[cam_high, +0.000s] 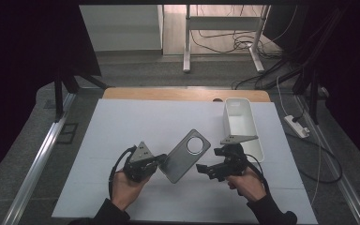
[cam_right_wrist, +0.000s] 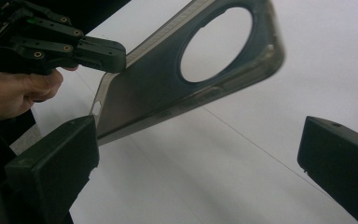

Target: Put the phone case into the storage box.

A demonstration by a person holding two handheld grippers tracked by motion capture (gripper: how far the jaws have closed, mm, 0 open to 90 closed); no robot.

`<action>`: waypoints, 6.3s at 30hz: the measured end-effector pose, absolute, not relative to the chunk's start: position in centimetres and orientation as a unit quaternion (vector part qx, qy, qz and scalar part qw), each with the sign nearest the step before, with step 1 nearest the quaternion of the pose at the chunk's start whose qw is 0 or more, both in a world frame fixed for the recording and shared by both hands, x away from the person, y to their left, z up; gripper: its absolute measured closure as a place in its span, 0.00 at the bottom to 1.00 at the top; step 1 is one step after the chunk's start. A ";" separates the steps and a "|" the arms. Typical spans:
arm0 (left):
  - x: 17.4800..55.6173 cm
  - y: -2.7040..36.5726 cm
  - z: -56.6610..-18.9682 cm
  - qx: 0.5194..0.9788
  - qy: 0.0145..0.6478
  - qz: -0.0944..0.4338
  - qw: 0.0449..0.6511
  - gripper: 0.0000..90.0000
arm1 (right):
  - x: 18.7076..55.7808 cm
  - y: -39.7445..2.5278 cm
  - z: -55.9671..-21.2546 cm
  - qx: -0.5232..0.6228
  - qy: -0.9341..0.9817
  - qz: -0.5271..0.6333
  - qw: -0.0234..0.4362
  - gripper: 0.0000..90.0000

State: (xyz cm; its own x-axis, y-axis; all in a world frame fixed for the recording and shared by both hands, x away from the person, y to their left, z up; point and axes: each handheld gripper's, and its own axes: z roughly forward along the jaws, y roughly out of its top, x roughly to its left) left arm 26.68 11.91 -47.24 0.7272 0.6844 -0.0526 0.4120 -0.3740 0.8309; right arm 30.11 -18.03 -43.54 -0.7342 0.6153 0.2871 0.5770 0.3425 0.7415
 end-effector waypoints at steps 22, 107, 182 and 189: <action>26.5 11.5 -47.0 0.810 0.329 0.152 0.461 0.99 | 31.6 -15.0 -44.5 0.397 0.806 0.438 -0.040 0.02; 28.0 11.9 -48.8 0.841 0.248 -0.025 0.481 0.00 | 30.8 -15.6 -44.5 0.273 0.851 0.442 -0.071 0.95; 27.4 10.5 -48.7 0.873 0.213 -0.060 0.435 0.94 | 30.1 -15.2 -43.1 0.270 0.844 0.462 0.033 0.05; 27.4 10.6 -48.8 0.873 0.230 -0.050 0.428 0.94 | 30.2 -15.8 -42.7 0.271 0.842 0.461 0.069 0.00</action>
State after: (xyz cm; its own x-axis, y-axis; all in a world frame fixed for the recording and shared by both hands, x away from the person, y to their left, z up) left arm 27.45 10.63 -48.82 0.8890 0.3586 -0.2847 0.4447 -0.5280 0.7235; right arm 30.18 -15.81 -42.67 -0.8437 0.5201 0.1330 0.3920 0.4276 0.8145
